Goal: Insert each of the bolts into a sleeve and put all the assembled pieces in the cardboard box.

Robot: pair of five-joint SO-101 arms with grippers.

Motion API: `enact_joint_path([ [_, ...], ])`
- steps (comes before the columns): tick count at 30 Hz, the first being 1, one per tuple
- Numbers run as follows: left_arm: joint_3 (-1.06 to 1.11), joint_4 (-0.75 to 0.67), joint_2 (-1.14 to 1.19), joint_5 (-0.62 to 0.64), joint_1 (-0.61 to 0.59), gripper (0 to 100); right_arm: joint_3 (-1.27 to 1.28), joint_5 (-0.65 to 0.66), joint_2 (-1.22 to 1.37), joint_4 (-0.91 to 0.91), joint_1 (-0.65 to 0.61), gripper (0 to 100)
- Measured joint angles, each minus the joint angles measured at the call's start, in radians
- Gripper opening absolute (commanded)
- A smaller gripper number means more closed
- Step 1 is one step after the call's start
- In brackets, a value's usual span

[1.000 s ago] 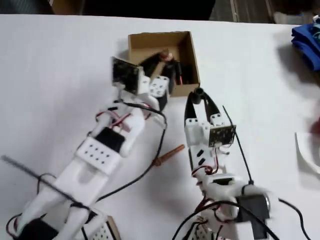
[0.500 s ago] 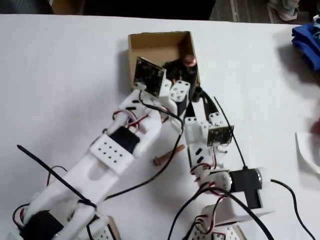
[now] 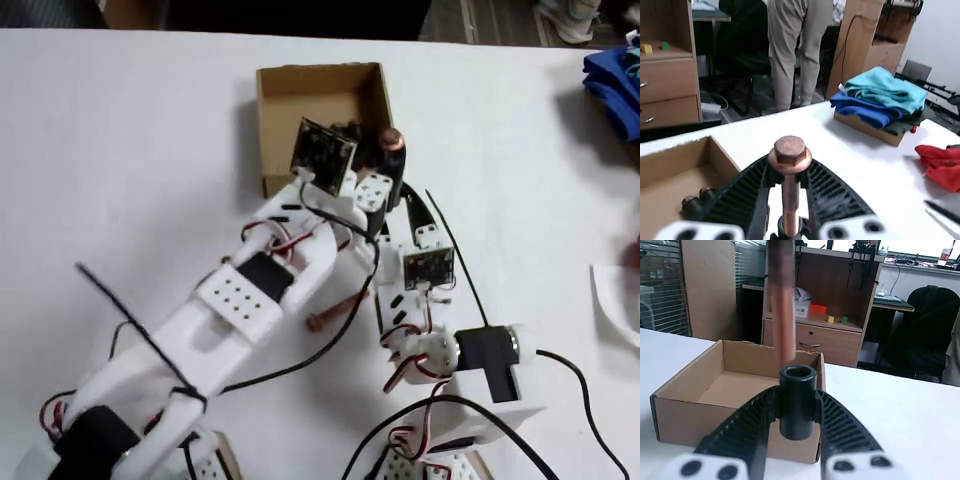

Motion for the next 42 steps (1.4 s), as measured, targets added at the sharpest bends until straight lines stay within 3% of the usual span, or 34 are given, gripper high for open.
enact_joint_path([
  [34,-0.071,-0.002,0.161,0.002,0.002,2,0.000,0.002,0.006,-0.043,-0.002,2.0],
  [42,-0.071,0.049,0.161,0.003,0.003,2,0.000,0.002,0.011,-0.132,-0.003,2.0],
])
